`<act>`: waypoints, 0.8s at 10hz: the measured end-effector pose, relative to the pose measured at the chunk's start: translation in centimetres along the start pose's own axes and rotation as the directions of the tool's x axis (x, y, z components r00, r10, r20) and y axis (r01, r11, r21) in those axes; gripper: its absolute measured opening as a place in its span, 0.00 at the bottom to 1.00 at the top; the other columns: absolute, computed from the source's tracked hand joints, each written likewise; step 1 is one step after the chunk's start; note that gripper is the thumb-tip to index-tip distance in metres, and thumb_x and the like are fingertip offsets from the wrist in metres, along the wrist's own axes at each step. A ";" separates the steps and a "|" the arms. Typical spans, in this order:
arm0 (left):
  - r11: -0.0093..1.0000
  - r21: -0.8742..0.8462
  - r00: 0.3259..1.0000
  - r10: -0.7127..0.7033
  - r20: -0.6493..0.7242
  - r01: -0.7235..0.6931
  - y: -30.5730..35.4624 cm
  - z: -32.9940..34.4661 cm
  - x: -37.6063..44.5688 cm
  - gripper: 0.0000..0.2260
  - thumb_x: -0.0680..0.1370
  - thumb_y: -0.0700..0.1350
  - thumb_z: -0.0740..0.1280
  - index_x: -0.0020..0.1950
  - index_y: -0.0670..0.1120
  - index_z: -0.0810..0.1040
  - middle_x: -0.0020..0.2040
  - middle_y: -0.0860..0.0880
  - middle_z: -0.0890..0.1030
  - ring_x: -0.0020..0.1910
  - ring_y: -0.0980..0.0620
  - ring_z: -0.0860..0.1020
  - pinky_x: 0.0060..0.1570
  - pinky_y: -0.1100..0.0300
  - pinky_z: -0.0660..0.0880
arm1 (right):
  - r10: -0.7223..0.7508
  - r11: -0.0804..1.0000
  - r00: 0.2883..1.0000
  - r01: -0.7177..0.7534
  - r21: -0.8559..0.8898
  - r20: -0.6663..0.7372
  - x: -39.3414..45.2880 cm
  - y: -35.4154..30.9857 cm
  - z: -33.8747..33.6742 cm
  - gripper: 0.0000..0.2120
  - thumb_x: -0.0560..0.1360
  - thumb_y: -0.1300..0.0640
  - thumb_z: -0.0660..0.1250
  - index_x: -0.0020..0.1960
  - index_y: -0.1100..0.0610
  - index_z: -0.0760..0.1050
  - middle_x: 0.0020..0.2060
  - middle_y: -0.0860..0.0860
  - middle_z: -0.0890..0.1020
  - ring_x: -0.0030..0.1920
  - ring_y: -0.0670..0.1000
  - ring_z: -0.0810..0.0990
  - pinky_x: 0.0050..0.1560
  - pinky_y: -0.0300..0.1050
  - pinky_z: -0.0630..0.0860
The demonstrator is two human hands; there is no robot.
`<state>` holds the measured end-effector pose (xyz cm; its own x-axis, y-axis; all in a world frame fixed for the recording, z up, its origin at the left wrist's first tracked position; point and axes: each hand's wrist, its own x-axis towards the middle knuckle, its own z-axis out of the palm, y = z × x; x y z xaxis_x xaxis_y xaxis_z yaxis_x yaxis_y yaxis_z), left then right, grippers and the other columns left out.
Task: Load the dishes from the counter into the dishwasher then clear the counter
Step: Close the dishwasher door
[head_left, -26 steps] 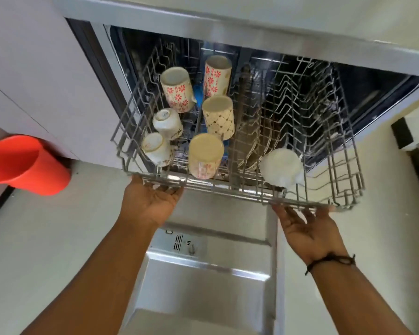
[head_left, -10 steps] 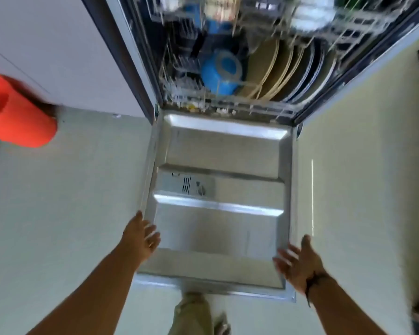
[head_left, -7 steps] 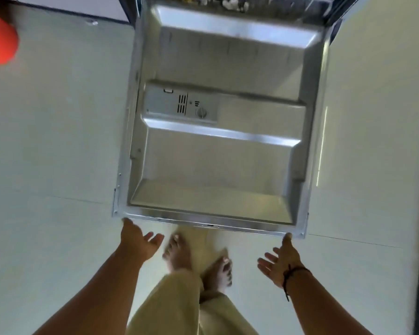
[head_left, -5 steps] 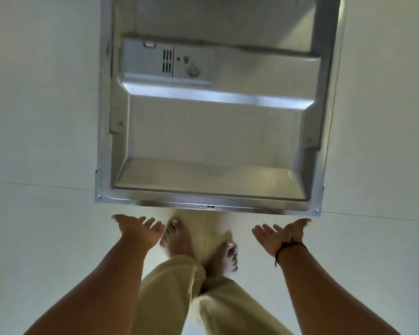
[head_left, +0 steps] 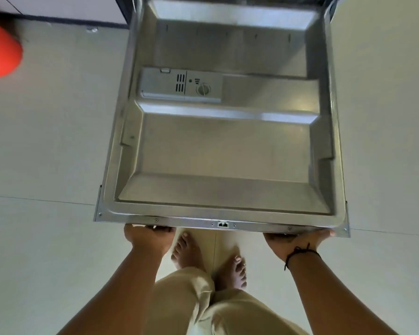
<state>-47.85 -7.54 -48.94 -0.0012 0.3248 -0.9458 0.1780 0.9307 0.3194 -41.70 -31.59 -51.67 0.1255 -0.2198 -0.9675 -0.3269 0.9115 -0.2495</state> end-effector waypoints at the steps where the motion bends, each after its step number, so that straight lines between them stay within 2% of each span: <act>1: 0.916 -0.272 0.948 -0.244 0.202 0.294 6.5 0.9 -5.8 0.24 0.77 0.60 0.58 0.60 0.43 0.76 0.62 0.40 0.78 0.57 0.42 0.79 0.59 0.42 0.73 | -0.014 0.998 0.999 0.011 -0.061 -0.046 -7.3 -2.6 0.5 0.42 0.63 0.22 0.55 0.57 0.55 0.77 0.53 0.57 0.80 0.54 0.60 0.79 0.57 0.63 0.74; 2: 0.958 -0.207 0.959 -0.143 0.246 0.197 10.0 1.2 -11.9 0.24 0.76 0.60 0.59 0.65 0.47 0.74 0.61 0.43 0.79 0.58 0.41 0.78 0.62 0.41 0.71 | -0.022 0.991 1.000 0.019 -0.133 -0.018 -15.6 -5.7 3.2 0.36 0.65 0.22 0.55 0.44 0.57 0.71 0.39 0.55 0.74 0.40 0.55 0.74 0.49 0.54 0.77; 3: 0.959 -0.206 0.938 -0.119 0.327 0.193 13.6 4.1 -19.8 0.21 0.75 0.57 0.61 0.62 0.46 0.75 0.59 0.43 0.79 0.57 0.41 0.78 0.62 0.41 0.70 | -0.024 0.972 0.994 0.048 -0.231 0.109 -23.5 -8.9 7.7 0.34 0.66 0.25 0.56 0.52 0.53 0.74 0.46 0.55 0.75 0.44 0.56 0.76 0.50 0.54 0.76; 4: 0.968 -0.193 0.891 -0.058 0.449 0.160 17.9 8.6 -27.5 0.20 0.73 0.54 0.64 0.60 0.44 0.74 0.57 0.43 0.78 0.56 0.41 0.78 0.60 0.41 0.72 | -0.061 0.932 0.965 0.147 -0.330 0.256 -30.2 -11.7 12.9 0.35 0.69 0.25 0.54 0.62 0.50 0.72 0.55 0.55 0.77 0.50 0.57 0.77 0.54 0.55 0.73; 5: 0.993 -0.113 0.842 0.036 0.539 0.030 20.9 12.9 -33.4 0.19 0.73 0.50 0.66 0.61 0.42 0.73 0.54 0.42 0.75 0.53 0.42 0.78 0.59 0.46 0.73 | -0.141 0.837 0.931 0.294 -0.461 0.338 -35.8 -13.6 18.3 0.30 0.76 0.35 0.58 0.70 0.52 0.66 0.65 0.56 0.73 0.61 0.59 0.74 0.63 0.55 0.71; 6: 0.977 0.029 0.745 0.141 0.652 -0.211 23.2 16.3 -37.4 0.15 0.73 0.42 0.65 0.60 0.42 0.74 0.55 0.43 0.76 0.52 0.43 0.77 0.61 0.49 0.73 | -0.224 0.630 0.868 0.475 -0.614 0.442 -40.2 -15.4 22.3 0.17 0.79 0.49 0.61 0.65 0.55 0.69 0.54 0.57 0.75 0.56 0.59 0.74 0.59 0.53 0.73; 7: 0.825 0.245 0.692 0.223 0.686 -0.509 24.9 19.4 -39.1 0.16 0.75 0.32 0.61 0.62 0.42 0.73 0.60 0.44 0.75 0.58 0.45 0.74 0.64 0.50 0.72 | -0.239 0.247 0.803 0.594 -0.765 0.546 -42.7 -17.1 25.1 0.09 0.76 0.56 0.63 0.55 0.58 0.73 0.51 0.57 0.76 0.47 0.57 0.74 0.52 0.53 0.74; 8: 0.430 0.464 0.605 0.286 0.743 -0.774 27.2 22.3 -40.1 0.17 0.75 0.29 0.60 0.61 0.41 0.72 0.59 0.43 0.75 0.58 0.44 0.73 0.60 0.55 0.73 | -0.314 -0.099 0.704 0.643 -0.759 0.637 -43.8 -17.9 27.7 0.12 0.74 0.62 0.66 0.56 0.66 0.74 0.43 0.57 0.76 0.40 0.55 0.73 0.44 0.48 0.74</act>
<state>-21.02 0.97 -3.63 0.7817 0.3378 -0.5242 0.5342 0.0711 0.8424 -15.39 -28.63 -3.67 0.7880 -0.2194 -0.5753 -0.5980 -0.4955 -0.6300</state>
